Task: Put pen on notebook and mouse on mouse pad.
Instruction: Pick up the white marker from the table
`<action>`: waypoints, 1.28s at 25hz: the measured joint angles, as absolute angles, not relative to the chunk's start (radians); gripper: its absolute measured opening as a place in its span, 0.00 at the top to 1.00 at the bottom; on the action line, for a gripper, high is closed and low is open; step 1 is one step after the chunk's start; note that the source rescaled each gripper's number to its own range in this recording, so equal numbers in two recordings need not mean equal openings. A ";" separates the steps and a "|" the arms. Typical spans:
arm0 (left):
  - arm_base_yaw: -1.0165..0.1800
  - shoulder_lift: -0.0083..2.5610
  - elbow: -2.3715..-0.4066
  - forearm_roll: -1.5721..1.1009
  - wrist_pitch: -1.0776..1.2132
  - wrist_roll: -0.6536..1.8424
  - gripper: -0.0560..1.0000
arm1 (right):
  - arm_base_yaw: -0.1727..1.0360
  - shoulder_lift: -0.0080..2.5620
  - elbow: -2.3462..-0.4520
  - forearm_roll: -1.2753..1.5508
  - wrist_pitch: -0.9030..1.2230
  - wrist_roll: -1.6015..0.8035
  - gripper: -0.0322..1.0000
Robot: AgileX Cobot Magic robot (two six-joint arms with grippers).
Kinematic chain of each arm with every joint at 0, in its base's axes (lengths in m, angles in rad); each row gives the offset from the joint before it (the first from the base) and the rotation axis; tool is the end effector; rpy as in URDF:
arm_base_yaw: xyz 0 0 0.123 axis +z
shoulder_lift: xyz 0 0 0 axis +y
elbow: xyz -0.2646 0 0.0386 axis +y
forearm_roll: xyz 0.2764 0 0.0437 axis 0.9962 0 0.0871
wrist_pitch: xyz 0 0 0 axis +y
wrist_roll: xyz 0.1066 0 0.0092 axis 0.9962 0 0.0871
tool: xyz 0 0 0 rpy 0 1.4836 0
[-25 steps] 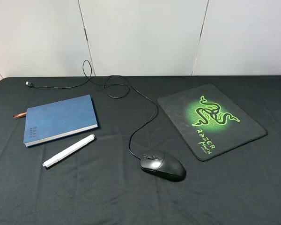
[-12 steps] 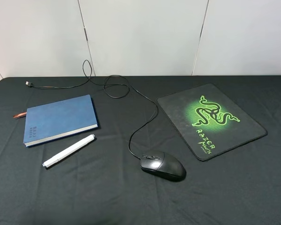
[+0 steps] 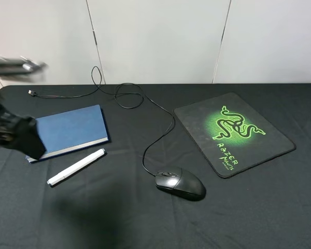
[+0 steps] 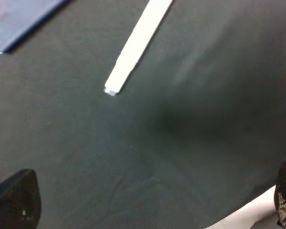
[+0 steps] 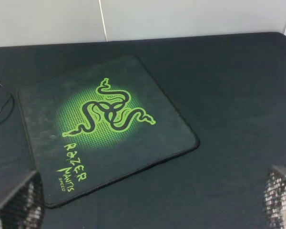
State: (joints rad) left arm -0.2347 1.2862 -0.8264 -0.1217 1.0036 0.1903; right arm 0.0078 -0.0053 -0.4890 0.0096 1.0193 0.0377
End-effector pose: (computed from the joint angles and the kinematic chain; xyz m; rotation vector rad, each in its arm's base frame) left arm 0.2412 -0.0690 0.1999 0.5411 2.8950 -0.1670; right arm 0.0546 0.0013 0.2843 0.0299 2.0086 0.0405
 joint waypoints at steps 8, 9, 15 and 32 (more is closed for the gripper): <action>-0.324 1.542 -0.828 -0.103 0.856 0.202 0.02 | 0.008 -0.005 -0.489 0.010 1.019 0.038 0.00; -0.335 1.568 -0.828 -0.099 0.839 0.204 0.02 | 0.008 -0.005 -0.489 0.010 1.019 0.038 0.00; -0.394 1.687 -0.829 -0.091 0.734 0.240 0.02 | 0.008 -0.005 -0.489 0.010 1.019 0.038 0.00; -0.436 1.832 -0.810 -0.091 0.517 0.341 0.04 | 0.008 -0.005 -0.489 0.010 1.019 0.038 0.00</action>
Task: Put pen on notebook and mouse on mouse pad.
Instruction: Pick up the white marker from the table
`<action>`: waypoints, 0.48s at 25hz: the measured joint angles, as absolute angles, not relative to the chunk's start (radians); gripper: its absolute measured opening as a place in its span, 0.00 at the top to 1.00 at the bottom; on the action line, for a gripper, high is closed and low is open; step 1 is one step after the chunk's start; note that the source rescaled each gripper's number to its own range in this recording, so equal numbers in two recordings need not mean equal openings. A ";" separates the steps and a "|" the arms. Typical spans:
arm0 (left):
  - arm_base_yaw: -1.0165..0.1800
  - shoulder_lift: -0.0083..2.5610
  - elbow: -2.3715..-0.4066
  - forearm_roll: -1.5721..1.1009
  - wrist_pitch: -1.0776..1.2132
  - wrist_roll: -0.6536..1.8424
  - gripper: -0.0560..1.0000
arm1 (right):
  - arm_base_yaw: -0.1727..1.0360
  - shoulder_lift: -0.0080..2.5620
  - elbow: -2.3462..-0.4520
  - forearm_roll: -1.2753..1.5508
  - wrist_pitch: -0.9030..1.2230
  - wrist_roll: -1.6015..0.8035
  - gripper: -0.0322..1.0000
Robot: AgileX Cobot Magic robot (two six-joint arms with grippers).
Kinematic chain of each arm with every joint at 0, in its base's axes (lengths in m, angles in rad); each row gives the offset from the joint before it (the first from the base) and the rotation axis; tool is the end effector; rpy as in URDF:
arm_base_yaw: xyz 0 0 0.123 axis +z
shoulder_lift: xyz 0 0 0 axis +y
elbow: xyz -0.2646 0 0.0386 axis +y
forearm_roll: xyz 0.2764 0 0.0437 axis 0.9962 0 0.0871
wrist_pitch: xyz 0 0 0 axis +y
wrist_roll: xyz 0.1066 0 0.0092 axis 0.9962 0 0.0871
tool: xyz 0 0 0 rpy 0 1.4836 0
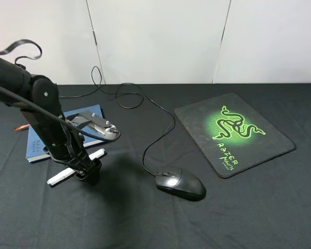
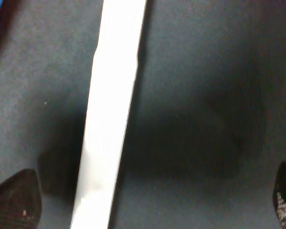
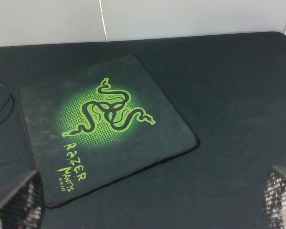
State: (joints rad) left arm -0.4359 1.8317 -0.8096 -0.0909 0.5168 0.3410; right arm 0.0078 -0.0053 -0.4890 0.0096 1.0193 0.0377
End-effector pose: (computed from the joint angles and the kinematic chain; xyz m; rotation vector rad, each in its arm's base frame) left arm 0.2697 -0.1309 0.0495 1.0377 2.8403 -0.0835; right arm 0.0546 0.0013 0.2843 0.0299 2.0086 0.0405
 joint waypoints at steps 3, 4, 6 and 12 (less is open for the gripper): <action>-0.436 1.839 -0.802 -0.091 0.503 0.343 0.05 | 0.008 -0.005 -0.489 0.011 1.019 0.038 0.00; -0.436 1.839 -0.802 -0.091 0.502 0.343 0.06 | 0.008 -0.005 -0.489 0.011 1.019 0.038 0.00; -0.436 1.839 -0.802 -0.090 0.501 0.343 0.09 | 0.008 -0.005 -0.489 0.011 1.019 0.038 0.00; -0.436 1.840 -0.802 -0.089 0.497 0.343 0.33 | 0.008 -0.005 -0.489 0.011 1.019 0.038 0.00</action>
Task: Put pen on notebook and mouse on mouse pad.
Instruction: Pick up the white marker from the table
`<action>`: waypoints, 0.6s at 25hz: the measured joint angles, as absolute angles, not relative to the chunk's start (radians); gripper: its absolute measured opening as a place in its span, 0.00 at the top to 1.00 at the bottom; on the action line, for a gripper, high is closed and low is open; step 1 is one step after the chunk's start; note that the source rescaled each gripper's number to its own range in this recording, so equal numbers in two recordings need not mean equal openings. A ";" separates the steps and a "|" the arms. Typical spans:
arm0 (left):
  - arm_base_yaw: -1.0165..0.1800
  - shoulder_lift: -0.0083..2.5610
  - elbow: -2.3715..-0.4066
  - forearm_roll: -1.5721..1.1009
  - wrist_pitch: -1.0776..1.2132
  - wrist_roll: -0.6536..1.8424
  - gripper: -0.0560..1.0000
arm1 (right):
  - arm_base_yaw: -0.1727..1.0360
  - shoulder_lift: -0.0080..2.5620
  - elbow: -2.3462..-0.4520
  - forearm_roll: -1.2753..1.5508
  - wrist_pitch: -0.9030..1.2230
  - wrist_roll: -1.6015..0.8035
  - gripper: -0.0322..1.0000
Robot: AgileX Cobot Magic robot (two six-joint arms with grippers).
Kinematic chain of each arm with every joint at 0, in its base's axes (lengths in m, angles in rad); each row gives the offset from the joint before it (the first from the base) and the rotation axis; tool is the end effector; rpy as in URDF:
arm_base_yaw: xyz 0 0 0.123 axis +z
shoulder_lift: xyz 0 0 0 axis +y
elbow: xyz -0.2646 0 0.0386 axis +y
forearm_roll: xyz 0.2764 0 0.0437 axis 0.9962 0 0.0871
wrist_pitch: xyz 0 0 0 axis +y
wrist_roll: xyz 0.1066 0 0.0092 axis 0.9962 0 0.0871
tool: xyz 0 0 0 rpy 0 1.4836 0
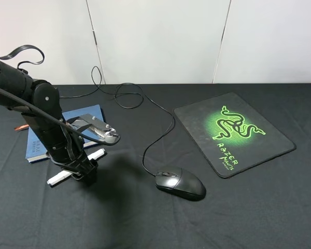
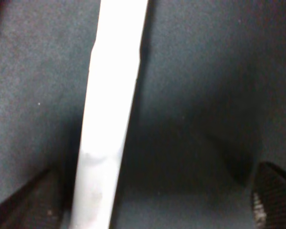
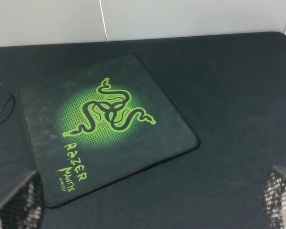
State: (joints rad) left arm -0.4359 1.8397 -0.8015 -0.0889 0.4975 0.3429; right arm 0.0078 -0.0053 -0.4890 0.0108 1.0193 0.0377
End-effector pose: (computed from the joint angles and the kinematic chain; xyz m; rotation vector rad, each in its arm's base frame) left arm 0.2688 -0.1302 0.0458 1.0404 2.8359 -0.0798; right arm 0.0546 0.0014 0.2843 0.0298 2.0086 0.0419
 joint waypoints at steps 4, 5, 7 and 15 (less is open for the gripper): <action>-0.436 1.840 -0.802 -0.088 0.498 0.343 0.55 | 0.008 -0.005 -0.489 0.012 1.019 0.038 0.00; -0.436 1.840 -0.802 -0.088 0.498 0.343 0.62 | 0.008 -0.005 -0.489 0.012 1.019 0.038 0.00; -0.436 1.840 -0.802 -0.088 0.498 0.343 0.72 | 0.008 -0.005 -0.489 0.012 1.019 0.038 0.00; -0.436 1.840 -0.802 -0.088 0.498 0.343 0.95 | 0.008 -0.005 -0.489 0.012 1.019 0.038 0.00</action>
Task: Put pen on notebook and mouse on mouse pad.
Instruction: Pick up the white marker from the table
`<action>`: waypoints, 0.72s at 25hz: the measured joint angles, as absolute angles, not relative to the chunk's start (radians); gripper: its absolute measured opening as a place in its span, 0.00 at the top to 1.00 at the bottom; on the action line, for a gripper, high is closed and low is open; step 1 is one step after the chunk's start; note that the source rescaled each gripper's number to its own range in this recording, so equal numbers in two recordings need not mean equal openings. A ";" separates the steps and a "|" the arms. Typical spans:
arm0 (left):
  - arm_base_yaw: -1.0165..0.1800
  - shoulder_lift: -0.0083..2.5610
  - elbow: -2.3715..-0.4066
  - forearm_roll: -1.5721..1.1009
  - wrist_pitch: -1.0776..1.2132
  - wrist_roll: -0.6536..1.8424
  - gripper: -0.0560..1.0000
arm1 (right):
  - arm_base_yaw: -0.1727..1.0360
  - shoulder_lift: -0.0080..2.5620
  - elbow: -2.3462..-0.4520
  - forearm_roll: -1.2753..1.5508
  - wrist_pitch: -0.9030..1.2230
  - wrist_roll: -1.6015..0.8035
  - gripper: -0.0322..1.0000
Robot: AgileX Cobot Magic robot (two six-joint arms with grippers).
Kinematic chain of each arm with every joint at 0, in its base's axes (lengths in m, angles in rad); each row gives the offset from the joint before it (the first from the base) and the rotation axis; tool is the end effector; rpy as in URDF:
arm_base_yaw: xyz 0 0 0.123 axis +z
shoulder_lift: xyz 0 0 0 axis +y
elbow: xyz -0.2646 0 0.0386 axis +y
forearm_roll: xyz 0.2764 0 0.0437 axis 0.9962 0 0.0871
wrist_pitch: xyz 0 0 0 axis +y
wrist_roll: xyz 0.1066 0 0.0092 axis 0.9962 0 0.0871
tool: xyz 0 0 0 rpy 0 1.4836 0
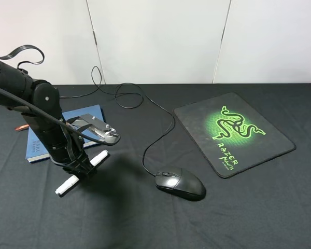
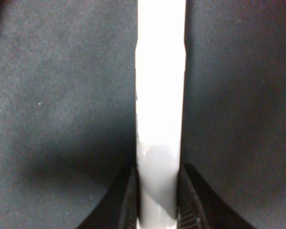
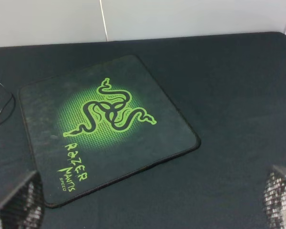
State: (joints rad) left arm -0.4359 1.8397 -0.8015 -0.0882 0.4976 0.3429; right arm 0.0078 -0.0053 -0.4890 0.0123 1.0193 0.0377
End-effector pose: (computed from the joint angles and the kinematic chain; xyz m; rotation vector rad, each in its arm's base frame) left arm 0.2688 -0.1302 0.0458 1.0413 2.8356 -0.0792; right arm 0.0546 0.0015 0.2843 0.0298 2.0086 0.0437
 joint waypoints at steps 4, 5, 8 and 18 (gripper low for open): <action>-0.436 1.840 -0.802 -0.088 0.500 0.343 0.95 | 0.008 -0.005 -0.489 0.012 1.019 0.038 0.00; -0.436 1.840 -0.804 -0.088 0.506 0.343 0.95 | 0.008 -0.005 -0.489 0.012 1.019 0.038 0.00; -0.436 1.829 -0.823 -0.090 0.556 0.343 0.95 | 0.008 -0.005 -0.489 0.012 1.019 0.038 0.00; -0.436 1.681 -0.863 -0.079 0.760 0.343 0.95 | 0.008 -0.005 -0.489 0.012 1.019 0.038 0.00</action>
